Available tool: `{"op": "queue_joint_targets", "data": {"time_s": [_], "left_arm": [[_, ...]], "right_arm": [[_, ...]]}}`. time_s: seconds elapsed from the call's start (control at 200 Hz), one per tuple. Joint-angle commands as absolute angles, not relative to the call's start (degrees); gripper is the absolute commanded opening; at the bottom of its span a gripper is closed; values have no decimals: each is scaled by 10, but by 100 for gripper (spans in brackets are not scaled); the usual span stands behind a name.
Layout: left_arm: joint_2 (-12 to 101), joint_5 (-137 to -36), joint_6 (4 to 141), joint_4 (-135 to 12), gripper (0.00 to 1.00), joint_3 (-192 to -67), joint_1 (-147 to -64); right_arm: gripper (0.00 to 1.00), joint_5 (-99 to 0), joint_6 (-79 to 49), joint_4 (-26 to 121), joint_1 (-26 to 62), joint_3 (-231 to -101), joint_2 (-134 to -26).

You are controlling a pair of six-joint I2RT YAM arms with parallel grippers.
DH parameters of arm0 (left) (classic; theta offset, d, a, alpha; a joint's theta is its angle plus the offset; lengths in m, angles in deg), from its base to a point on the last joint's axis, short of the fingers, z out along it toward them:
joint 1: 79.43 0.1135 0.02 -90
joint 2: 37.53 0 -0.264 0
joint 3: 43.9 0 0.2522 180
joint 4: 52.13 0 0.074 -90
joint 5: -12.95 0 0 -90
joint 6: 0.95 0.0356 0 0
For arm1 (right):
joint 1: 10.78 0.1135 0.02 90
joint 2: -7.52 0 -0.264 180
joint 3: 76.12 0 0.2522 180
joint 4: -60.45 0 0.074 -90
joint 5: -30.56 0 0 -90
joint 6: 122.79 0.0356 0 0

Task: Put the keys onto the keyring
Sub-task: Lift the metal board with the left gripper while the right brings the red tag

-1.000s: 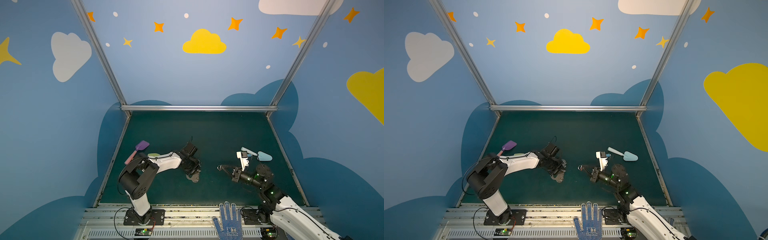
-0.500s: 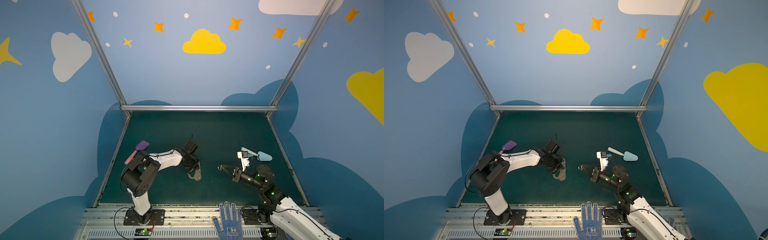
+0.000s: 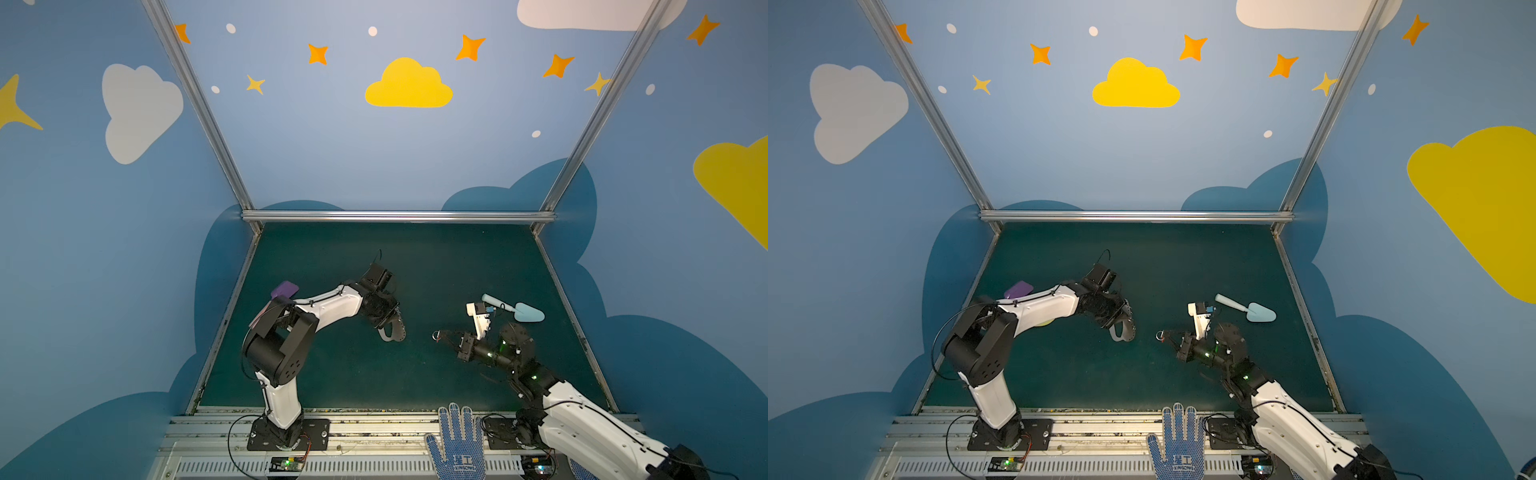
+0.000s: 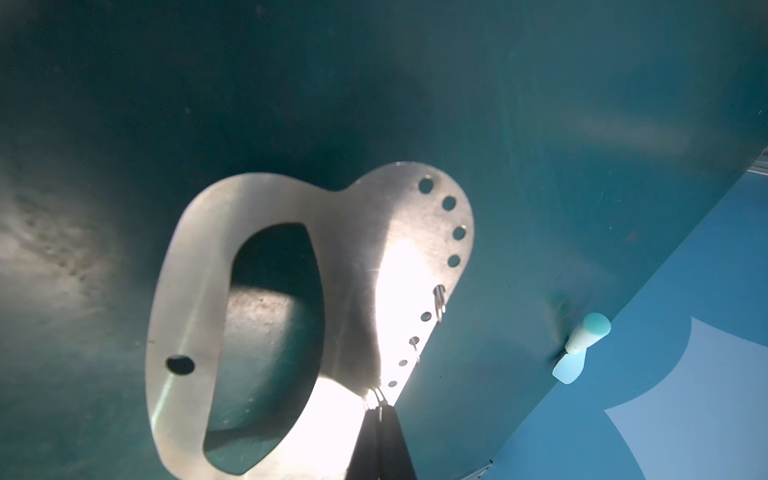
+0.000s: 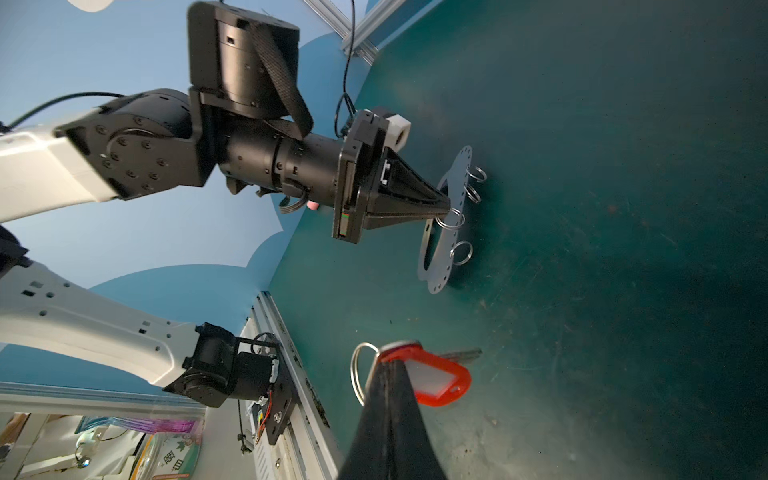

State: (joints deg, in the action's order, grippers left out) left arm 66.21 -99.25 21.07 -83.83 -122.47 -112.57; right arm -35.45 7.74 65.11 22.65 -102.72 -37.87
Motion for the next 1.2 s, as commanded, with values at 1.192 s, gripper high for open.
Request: {"op": "queue_joint_targets", "data": {"time_s": [1.192], "left_arm": [[553,-911,71,-691,4,-1104,-1155]], "right_arm": [[0,-563,75,1017,362,-1124,-784]]}}
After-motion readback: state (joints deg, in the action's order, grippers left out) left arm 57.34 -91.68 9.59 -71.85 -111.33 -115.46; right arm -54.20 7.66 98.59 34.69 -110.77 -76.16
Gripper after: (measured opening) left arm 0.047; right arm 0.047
